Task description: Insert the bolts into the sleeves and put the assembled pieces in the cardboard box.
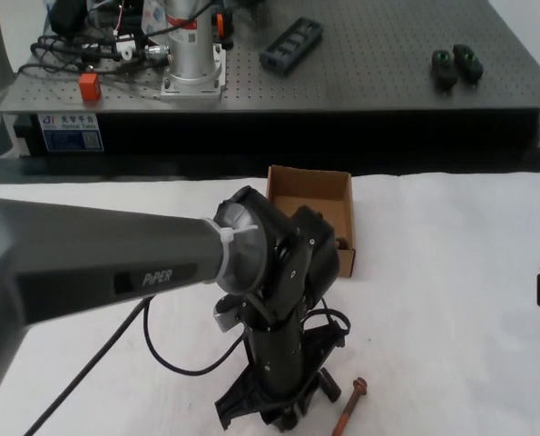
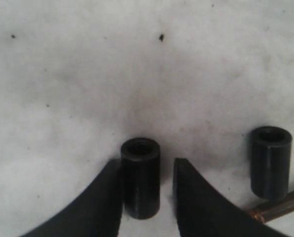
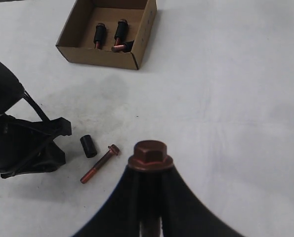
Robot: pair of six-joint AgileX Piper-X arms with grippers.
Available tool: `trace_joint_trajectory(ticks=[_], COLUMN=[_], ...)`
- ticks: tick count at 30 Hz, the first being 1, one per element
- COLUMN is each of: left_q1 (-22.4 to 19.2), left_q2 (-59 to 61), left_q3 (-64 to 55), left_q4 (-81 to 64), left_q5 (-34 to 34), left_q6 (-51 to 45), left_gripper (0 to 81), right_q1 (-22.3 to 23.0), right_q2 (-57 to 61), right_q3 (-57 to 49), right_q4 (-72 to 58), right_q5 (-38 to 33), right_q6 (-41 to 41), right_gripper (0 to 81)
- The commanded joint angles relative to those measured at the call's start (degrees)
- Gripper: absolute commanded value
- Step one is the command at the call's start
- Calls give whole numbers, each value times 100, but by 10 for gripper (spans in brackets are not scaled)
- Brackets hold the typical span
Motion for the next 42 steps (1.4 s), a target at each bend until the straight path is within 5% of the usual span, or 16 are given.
trace_joint_trajectory(ticks=[1,3,6,11,17,22,29,42], left_q1=[-28,-28,-28,-28,-28,-51,-51,-51], left_q2=[7,7,7,-121,-1019,-2974,-5509,-5943], left_q3=[-21,-21,-21,-21,332,1965,3839,4157], left_q4=[3,114,280,279,178,-1792,-5094,-5879], left_q5=[-169,-157,81,352,-346,517,2237,3083], left_q6=[67,110,446,1775,4183,4208,4402,4440], left_gripper=[245,197,2,0,6,6,6,6], right_q1=[-20,-20,-20,-20,-20,-20,80,1332], right_q2=[-48,-48,-48,-48,-48,74,448,973], right_q3=[4,4,4,4,4,21,49,60], right_q4=[-51,-46,-46,-78,-667,-1967,-4056,-4685], right_q5=[4,4,4,-12,-1097,-2888,-3855,-3942], right_q6=[-32,-32,-32,-32,326,1240,2594,3004], right_gripper=[22,22,22,22,22,22,22,22])
